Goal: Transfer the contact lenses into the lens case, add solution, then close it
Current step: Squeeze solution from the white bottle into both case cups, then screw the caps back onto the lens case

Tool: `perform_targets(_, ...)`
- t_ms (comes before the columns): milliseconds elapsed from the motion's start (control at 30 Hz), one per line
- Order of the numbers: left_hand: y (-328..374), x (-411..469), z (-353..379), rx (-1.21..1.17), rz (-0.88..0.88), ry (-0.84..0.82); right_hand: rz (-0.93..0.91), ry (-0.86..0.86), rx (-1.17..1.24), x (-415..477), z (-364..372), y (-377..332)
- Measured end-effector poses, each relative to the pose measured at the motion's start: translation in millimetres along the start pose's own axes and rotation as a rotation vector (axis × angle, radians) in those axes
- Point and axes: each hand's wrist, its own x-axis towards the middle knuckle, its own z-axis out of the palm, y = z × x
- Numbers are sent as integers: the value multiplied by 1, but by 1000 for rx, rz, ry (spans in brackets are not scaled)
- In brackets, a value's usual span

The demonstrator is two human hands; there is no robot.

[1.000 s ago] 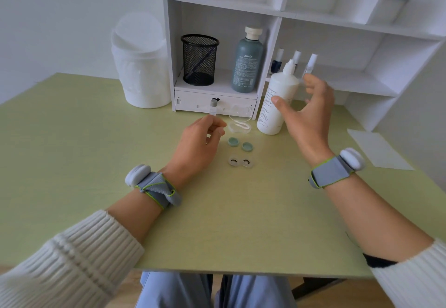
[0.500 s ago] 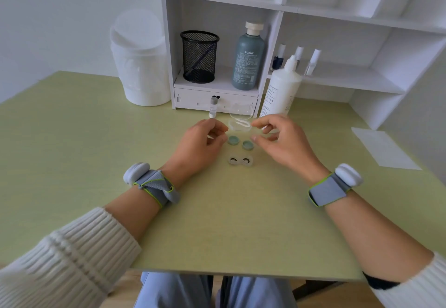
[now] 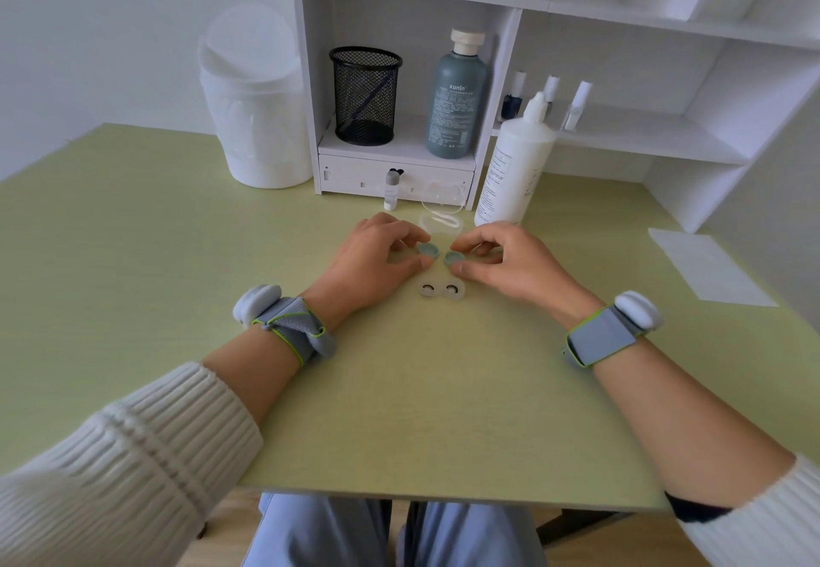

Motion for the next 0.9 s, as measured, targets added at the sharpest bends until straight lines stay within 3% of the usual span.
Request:
perform_targets(333, 2, 4, 2, -20, -19, 58, 17, 52, 103, 0, 1, 2)
perform_targets(567, 12, -1, -5, -396, -55, 135, 37, 122, 314, -7, -5, 0)
perform_targets(733, 16, -8, -17, -584, -73, 70, 17, 80, 523, -13, -9, -3)
perform_targets(900, 16, -12, -28, -651, -109, 3, 35, 12, 539, -18, -12, -2)
